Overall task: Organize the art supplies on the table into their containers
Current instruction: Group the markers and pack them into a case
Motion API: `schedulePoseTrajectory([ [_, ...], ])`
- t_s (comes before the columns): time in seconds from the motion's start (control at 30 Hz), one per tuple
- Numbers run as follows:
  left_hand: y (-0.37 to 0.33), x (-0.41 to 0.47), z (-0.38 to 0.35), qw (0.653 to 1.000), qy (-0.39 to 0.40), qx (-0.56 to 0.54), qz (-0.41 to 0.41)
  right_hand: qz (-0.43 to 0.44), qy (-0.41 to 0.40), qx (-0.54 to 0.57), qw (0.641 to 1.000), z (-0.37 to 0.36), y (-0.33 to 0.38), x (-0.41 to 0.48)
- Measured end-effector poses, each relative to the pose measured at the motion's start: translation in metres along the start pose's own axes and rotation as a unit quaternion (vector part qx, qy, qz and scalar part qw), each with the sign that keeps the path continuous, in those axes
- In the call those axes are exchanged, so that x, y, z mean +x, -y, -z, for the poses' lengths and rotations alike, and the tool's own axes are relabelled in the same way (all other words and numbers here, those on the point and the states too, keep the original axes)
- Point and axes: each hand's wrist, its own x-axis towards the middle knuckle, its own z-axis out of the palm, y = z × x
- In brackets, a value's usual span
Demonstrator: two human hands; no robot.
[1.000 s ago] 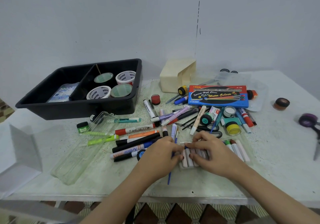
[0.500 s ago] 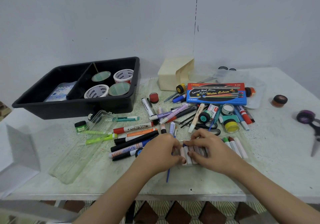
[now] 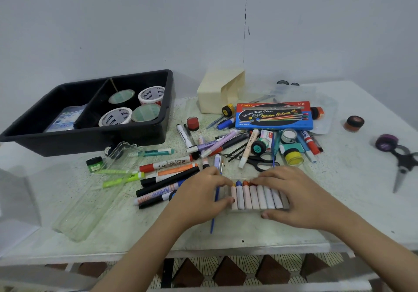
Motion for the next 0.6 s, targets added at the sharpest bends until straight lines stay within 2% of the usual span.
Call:
schedulePoseTrajectory([
  [0.17, 0.002, 0.02, 0.005, 0.997, -0.063, -0.038, -0.027, -0.025, -0.027, 0.012, 0.999, 0.003, 0.003, -0.013],
  [0.37, 0.016, 0.06, 0.006, 0.993, -0.096, -0.056, -0.034, -0.078, -0.067, 0.021, 0.994, 0.009, -0.005, -0.034],
  [0.6, 0.02, 0.126, 0.005, 0.993, -0.078, -0.046, -0.073, -0.149, -0.069, 0.03, 0.986, 0.023, -0.023, -0.055],
])
